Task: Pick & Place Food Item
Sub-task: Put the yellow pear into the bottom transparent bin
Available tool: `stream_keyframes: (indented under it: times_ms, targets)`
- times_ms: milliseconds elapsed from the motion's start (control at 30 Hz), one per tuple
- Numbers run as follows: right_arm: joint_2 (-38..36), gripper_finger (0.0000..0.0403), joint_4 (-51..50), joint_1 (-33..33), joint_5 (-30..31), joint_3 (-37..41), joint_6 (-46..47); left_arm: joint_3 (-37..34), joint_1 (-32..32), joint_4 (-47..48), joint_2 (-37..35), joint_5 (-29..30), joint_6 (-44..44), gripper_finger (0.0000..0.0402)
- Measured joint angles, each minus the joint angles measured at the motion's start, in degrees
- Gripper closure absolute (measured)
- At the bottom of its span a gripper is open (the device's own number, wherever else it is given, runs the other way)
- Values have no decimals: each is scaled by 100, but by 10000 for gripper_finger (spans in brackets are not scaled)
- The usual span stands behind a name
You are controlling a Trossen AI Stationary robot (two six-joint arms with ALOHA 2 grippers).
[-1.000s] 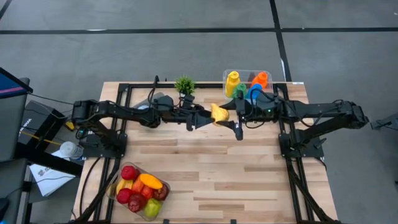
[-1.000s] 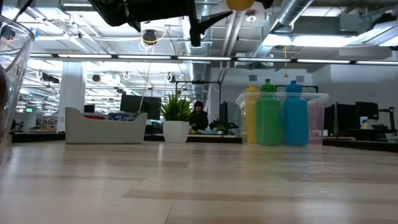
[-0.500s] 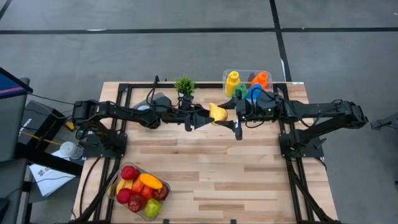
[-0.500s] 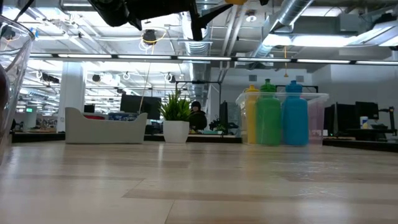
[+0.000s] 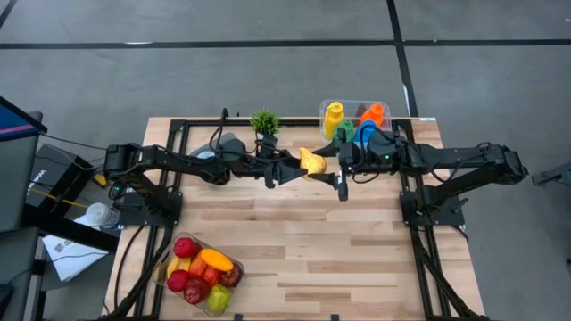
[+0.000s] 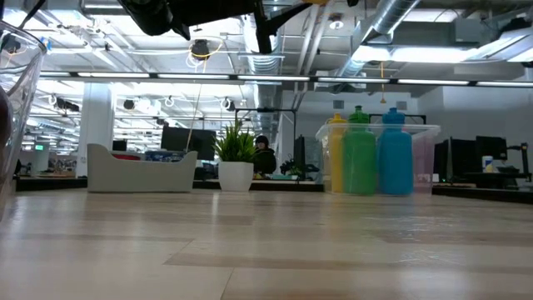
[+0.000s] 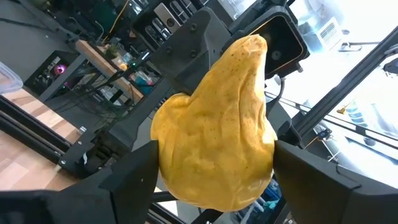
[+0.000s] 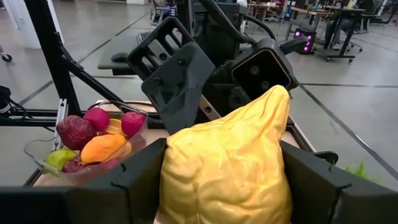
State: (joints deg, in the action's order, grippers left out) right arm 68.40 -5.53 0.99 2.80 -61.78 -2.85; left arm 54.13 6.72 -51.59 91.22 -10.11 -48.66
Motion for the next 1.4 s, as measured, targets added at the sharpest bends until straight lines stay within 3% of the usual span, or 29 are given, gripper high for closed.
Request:
stream_keyframes:
  times_ms: [267,600,867,1000,1167,1400]
  targets:
    - [-31,131,-21,3,-13,4,-15,7,-2,2,2,-50,-5,136]
    - [-429,28,-332,11,0,28,-197,50,0,-23,11,-24,-25,142]
    - [-932,23,-643,11,369,25,-378,46,9,320,-4,-283,18,141]
    - [-1441,23,-816,24,635,22,-322,37,8,1340,-295,-1243,-3,141]
    - [-2069,23,-1177,57,656,13,1,31,-204,4057,-1120,-2544,407,140]
    - [-2409,23,-1783,55,673,13,359,28,-948,7358,-2447,-2681,904,136]
